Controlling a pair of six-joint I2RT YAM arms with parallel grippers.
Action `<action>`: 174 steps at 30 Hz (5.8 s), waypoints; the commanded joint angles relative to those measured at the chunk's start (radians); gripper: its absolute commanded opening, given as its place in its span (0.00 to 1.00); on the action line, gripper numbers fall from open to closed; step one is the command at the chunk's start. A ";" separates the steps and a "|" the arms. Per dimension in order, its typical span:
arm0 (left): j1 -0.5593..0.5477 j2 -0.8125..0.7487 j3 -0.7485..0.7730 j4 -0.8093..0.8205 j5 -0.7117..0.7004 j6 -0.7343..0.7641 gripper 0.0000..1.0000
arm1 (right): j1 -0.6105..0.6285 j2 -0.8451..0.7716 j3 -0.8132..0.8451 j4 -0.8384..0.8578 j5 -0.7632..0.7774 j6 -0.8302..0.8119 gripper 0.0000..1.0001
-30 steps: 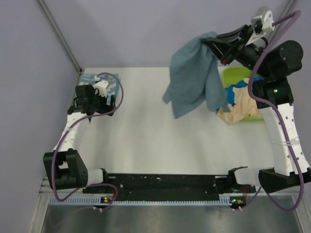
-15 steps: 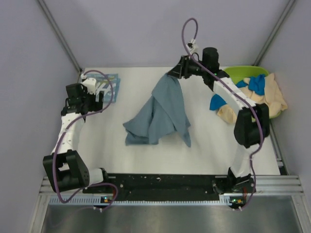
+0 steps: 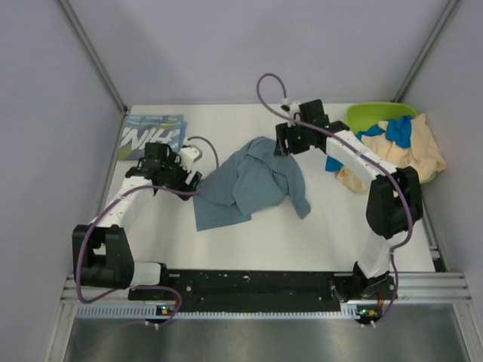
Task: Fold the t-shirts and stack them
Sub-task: Move the tshirt to the center of the board, then flatten out the tshirt
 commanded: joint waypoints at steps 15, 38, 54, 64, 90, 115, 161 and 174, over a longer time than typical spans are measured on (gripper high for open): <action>-0.127 0.452 0.146 0.174 -0.204 0.073 0.98 | 0.150 0.017 -0.357 0.144 -0.239 0.039 0.40; -0.118 0.031 0.546 -0.076 -0.296 0.081 0.00 | 0.007 -0.384 0.164 0.035 -0.285 0.042 0.00; -0.115 -0.067 1.090 -0.549 -0.355 0.053 0.00 | -0.071 -0.295 0.305 0.026 -0.016 -0.030 0.00; -0.165 -0.065 1.162 -0.562 -0.050 -0.047 0.00 | -0.088 0.294 0.878 -0.077 -0.021 0.108 0.48; -0.457 0.803 1.437 0.052 -0.491 0.030 0.96 | -0.116 -0.498 -0.213 -0.058 0.143 0.082 0.68; -1.047 0.237 0.206 -0.219 -0.031 0.173 0.99 | 0.041 -0.056 -0.405 0.110 0.044 0.214 0.57; -0.209 0.235 0.752 -0.088 -0.506 -0.050 0.00 | -0.260 -0.179 -0.199 0.094 0.139 0.080 0.00; 0.040 0.129 0.893 -0.218 -0.304 -0.107 0.00 | -0.260 -0.679 -0.155 0.052 0.007 0.007 0.00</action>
